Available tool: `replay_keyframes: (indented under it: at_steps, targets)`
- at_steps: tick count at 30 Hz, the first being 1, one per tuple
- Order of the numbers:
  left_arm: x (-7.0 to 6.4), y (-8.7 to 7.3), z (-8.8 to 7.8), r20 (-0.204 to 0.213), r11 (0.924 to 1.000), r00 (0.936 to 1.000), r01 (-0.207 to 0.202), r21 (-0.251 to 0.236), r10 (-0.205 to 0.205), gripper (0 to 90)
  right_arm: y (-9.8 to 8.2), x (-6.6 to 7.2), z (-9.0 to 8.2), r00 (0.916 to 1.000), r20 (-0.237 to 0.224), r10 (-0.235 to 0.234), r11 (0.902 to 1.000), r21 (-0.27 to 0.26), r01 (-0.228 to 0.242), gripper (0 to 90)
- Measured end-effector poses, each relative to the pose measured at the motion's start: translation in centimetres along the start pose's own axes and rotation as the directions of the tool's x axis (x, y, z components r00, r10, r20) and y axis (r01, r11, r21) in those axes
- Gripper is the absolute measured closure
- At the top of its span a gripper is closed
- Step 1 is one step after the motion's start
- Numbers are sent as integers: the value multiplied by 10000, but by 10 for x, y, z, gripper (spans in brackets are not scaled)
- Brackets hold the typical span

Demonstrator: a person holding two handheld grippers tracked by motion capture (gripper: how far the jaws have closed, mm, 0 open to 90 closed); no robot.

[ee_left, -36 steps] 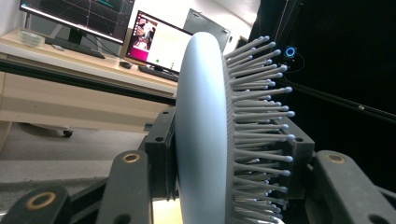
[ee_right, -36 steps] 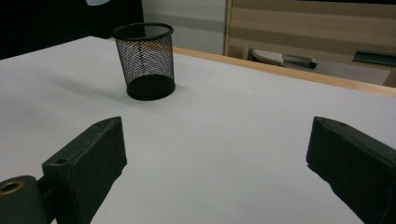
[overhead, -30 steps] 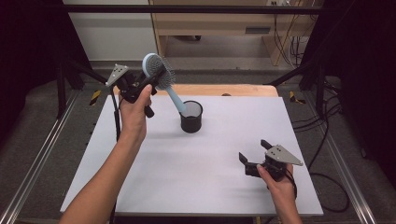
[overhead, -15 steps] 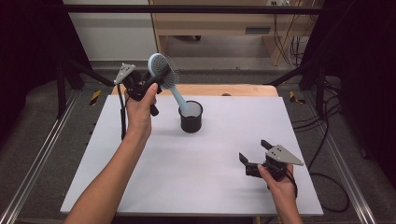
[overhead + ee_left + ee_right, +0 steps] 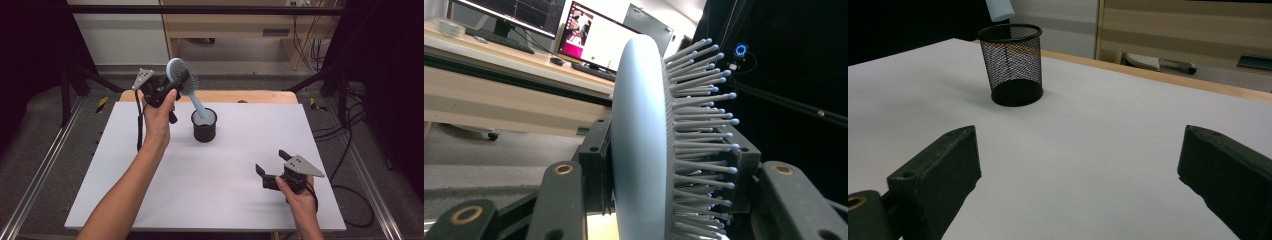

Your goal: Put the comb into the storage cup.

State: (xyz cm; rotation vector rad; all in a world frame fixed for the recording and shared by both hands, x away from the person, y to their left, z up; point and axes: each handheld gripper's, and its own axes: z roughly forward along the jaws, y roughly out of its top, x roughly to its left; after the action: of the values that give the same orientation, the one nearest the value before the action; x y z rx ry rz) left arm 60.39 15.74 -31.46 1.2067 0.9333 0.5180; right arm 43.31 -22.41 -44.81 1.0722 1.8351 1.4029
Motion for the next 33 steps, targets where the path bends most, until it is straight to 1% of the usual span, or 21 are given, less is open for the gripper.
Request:
replay_keyframes:
  at_steps: [2, 5, 10, 14, 22, 27, 33]
  targets:
    - [1, -3, 4, -49, 9999, 10000, -39, 95, 39, 499, 0, -1, 0, 10000, -13, 13, 10000, -8, -13, 38]
    - [3, -8, 10, -22, 9998, 10000, 24, 178, -23, 499, 0, 0, 0, 10000, -41, 71, 10000, -41, -71, 38]
    - [4, -13, 15, -67, 9996, 10000, 40, 282, -38, 499, -1, -1, 1, 10000, -94, 25, 10000, -36, -25, 37]
    - [4, -15, 17, -91, 9994, 9999, -60, 340, 63, 498, -1, 0, 2, 9999, -146, 26, 10000, -34, -27, 37]
    - [5, -17, 18, -196, 9989, 9995, -228, 405, 236, 498, -1, 2, 2, 9997, -161, -206, 9998, 49, 207, 35]
    - [8, -19, 20, -251, 9987, 9994, -215, 461, 227, 498, -1, 2, 4, 9996, -205, -215, 9997, 109, 217, 35]
    - [7, -23, 21, -265, 9985, 9994, -219, 508, 232, 498, -2, 3, 3, 9995, -256, -186, 9998, 117, 189, 35]
